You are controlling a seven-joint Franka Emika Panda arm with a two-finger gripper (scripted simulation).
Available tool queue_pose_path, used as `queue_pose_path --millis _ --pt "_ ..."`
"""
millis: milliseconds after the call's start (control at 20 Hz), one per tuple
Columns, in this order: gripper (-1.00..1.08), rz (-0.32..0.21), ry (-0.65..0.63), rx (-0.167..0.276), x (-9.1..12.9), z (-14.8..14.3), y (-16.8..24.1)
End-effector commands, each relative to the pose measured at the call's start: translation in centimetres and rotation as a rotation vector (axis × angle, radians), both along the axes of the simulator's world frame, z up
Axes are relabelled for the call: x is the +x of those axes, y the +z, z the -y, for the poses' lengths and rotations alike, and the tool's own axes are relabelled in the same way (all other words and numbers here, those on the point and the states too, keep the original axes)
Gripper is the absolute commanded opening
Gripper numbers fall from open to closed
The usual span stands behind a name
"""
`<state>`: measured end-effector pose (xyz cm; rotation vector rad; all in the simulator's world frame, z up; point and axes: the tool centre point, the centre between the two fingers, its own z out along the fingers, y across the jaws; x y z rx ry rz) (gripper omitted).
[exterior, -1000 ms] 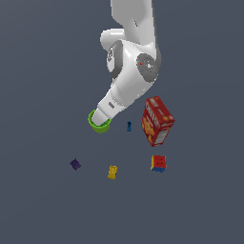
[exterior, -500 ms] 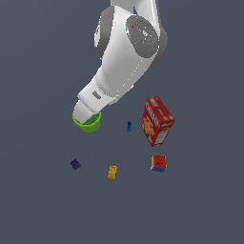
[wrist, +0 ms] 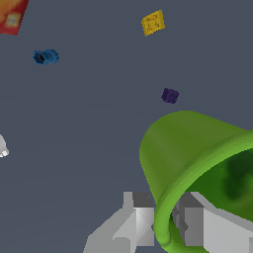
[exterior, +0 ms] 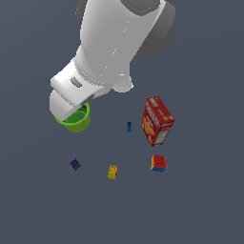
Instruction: Pick up a designated object from a clutter of objects.
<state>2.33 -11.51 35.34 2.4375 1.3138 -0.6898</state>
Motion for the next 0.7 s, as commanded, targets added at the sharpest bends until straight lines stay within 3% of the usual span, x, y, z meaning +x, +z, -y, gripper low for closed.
queue_pose_path --millis 0,650 --pt "-1.0 0.002 0.0 0.0 0.9 0.5 1.5" --pt "-1.0 0.003 0.001 -0.003 4.9 2.4 7.1"
